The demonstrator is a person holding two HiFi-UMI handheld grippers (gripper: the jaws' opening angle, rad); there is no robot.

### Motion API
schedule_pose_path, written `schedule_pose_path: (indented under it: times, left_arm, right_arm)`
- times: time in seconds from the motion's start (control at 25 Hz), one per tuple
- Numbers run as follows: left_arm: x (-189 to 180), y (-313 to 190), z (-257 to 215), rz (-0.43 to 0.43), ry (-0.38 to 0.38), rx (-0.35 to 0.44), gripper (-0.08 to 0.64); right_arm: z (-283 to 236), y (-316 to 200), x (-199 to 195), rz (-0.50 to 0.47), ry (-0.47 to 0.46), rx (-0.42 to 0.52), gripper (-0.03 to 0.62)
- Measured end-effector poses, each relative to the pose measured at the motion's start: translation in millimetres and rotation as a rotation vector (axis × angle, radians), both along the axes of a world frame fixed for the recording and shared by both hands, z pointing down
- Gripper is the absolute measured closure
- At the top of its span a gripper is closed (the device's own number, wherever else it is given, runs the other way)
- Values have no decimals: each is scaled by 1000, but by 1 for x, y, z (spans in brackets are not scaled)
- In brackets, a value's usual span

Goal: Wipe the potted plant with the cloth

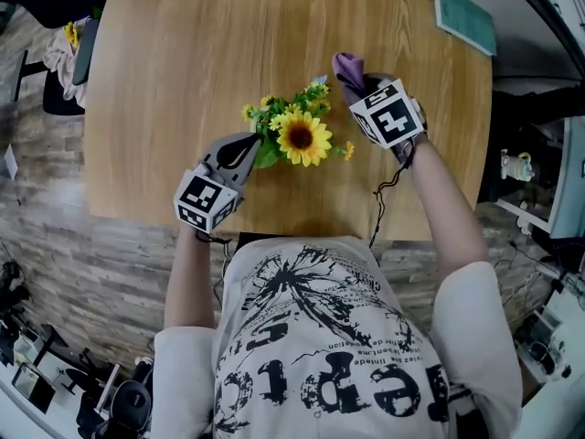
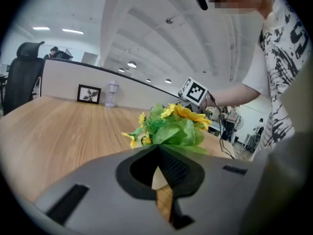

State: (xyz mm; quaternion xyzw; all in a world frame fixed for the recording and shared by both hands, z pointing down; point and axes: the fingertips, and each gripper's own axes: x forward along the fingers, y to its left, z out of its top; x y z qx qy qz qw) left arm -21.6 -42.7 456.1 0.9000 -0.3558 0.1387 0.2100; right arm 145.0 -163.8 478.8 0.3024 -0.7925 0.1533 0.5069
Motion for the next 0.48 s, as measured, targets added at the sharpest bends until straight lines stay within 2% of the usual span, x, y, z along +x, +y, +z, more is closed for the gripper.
schedule_pose_path:
  times: [0.16, 0.36, 0.48]
  left_arm:
    - [0, 0, 1, -13, 3, -9, 557]
    - [1, 0, 0, -32, 4, -15, 557]
    - [0, -1, 0, -49, 10, -16, 557]
  right_arm:
    - [-2, -38, -39, -142, -14, 70, 511]
    - [2, -53, -87, -293, -36, 67, 511]
    - [7, -46, -116, -417, -42, 49, 511]
